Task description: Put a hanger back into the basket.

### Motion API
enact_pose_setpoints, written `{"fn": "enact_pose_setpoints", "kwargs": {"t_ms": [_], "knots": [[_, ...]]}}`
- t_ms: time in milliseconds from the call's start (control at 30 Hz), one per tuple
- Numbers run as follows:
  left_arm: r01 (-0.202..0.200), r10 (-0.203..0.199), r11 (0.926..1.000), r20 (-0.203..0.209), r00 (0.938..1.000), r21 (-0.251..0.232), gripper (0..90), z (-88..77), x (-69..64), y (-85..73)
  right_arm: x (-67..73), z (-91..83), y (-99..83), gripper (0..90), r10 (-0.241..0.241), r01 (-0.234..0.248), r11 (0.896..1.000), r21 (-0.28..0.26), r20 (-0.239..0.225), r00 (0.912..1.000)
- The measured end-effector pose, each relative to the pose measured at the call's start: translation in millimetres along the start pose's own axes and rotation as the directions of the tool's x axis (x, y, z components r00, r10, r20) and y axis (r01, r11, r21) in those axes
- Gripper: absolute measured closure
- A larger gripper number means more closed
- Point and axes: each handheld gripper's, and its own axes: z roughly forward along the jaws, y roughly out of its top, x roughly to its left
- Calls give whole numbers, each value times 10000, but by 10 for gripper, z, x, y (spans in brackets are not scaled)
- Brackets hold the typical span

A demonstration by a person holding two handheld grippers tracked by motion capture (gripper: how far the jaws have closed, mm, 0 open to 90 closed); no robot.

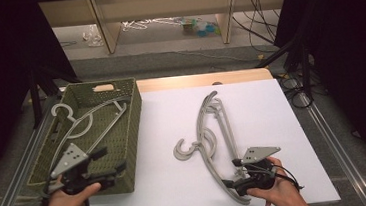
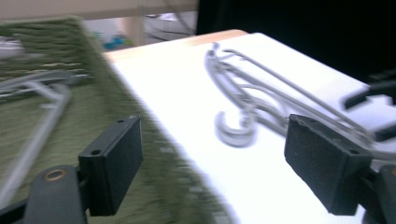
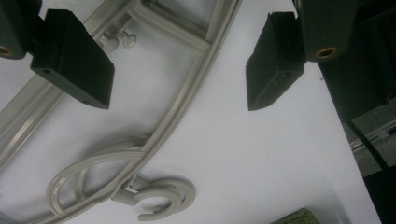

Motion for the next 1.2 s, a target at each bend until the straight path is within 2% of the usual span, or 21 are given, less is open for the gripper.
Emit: {"fn": "enact_pose_setpoints", "kwargs": {"t_ms": [33, 67, 133, 200, 267, 333, 367, 433, 467, 500, 533, 567, 633, 733, 800, 867, 900, 933, 1033, 1100, 1200], "knots": [[-12, 12, 10000, 167, 9999, -25, 176, 27, -45, -27, -2, -1, -1, 233, 13, -13, 10000, -55, 63, 10000], [-276, 277, 9996, 255, 9993, -47, 160, 40, -64, -33, -7, -7, 0, 229, 7, -6, 9999, -131, 87, 10000], [-433, 437, 9988, 182, 9989, -225, 159, 68, -133, -68, -18, -17, 3, 219, 80, -79, 9998, -174, 61, 9999], [-340, 355, 9986, 363, 9987, -404, 159, 98, -201, -130, -23, -21, 4, 216, 145, -140, 9995, -290, 169, 9998], [-524, 544, 9976, 454, 9975, -453, 159, 134, -266, -201, -23, -32, 8, 212, 162, -157, 9994, -317, 159, 9997], [-899, 925, 9949, 552, 9942, -465, 159, 180, -341, -276, -15, -30, 13, 211, 140, -134, 9993, -338, 172, 9998], [-775, 799, 9961, 562, 9952, -427, 159, 191, -362, -299, -15, -30, 13, 211, 140, -134, 9993, -338, 172, 9998], [-914, 946, 9946, 689, 9931, -481, 158, 234, -382, -364, -8, -20, 10, 212, 107, -102, 9994, -322, 170, 9998], [-804, 839, 9954, 694, 9941, -517, 158, 250, -391, -388, -1, -15, 9, 211, 104, -98, 9995, -311, 182, 9998], [-1058, 1099, 9928, 736, 9912, -570, 158, 263, -378, -403, 0, -12, 12, 212, 67, -64, 9996, -287, 97, 9999], [-1256, 1287, 9906, 574, 9900, -547, 159, 282, -377, -438, 7, -10, 13, 213, 96, -93, 9995, -289, 83, 9999], [-1335, 1353, 9903, 515, 9895, -380, 159, 289, -364, -461, 9, -6, 16, 213, 55, -52, 9995, -309, 84, 9999], [-883, 924, 9945, 770, 9927, -559, 159, 297, -348, -482, 8, 12, 18, 212, 26, -22, 9995, -301, 120, 9999], [-1113, 1162, 9916, 771, 9902, -653, 159, 278, -327, -463, 11, 37, 30, 212, 5, -3, 9998, -175, 115, 9999], [-902, 943, 9941, 708, 9930, -598, 159, 277, -338, -476, 17, 60, 43, 212, 20, -17, 9999, -149, 170, 9999], [-1176, 1213, 9915, 711, 9901, -550, 160, 282, -331, -474, 18, 131, 71, 214, -44, 45, 10000, -61, 213, 9998], [-1104, 1142, 9924, 722, 9908, -539, 160, 286, -337, -474, 18, 131, 71, 214, -44, 45, 10000, -61, 213, 9998], [-1183, 1234, 9908, 815, 9890, -652, 160, 301, -330, -471, 18, 146, 80, 215, -58, 58, 10000, 12, 198, 9998], [-1350, 1386, 9894, 719, 9877, -531, 161, 298, -332, -479, 13, 227, 124, 223, -82, 77, 9998, 191, 269, 9996], [-1193, 1235, 9912, 759, 9894, -574, 160, 294, -336, -476, 6, 285, 152, 228, -33, 28, 9999, 104, 454, 9990], [-1337, 1379, 9895, 810, 9871, -553, 160, 292, -332, -488, -1, 345, 203, 236, 122, -149, 9986, 498, 542, 9985]]}}
